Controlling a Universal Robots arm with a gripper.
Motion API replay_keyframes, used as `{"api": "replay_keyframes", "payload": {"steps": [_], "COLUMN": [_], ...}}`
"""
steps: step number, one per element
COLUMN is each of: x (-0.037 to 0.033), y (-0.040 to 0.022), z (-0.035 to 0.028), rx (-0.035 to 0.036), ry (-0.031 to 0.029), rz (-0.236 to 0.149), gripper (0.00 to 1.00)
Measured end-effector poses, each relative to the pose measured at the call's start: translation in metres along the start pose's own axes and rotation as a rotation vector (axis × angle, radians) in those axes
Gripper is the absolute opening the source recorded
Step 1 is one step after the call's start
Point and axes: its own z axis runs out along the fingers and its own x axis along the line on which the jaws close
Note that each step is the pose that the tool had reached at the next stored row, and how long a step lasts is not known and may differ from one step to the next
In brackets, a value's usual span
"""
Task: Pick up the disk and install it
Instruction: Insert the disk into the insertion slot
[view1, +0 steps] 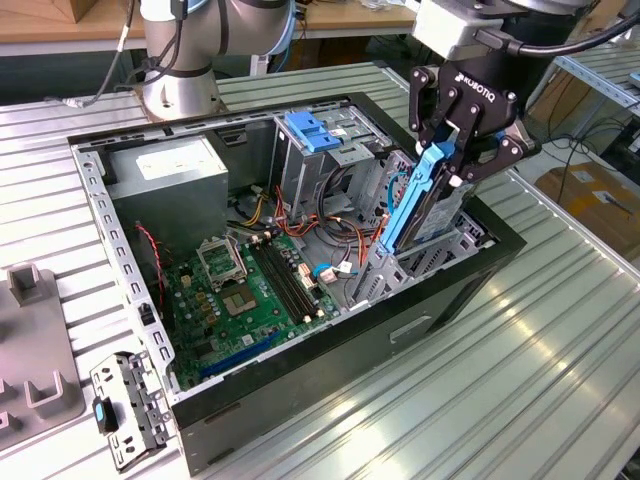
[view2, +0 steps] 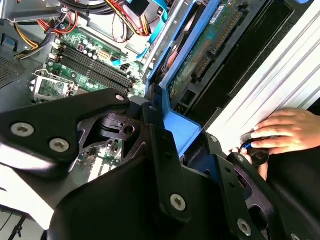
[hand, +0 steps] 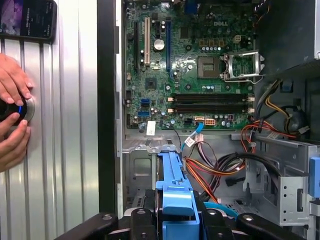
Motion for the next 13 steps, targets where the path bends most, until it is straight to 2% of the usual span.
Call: {"api": "replay_keyframes", "payload": {"steps": [3,11,13], "x": [0.0005,0.001,0.0011], "y": [0.0001,0.0002,0.0002], "z": [0.0065,0.0168,0.0176], "rx": [0.0,0.0,0.0], "ry": [0.0002,0.0002,0.0004], "rz": [0.0,0.0,0.0], "gripper": [0.37,0.37,0.37]}}
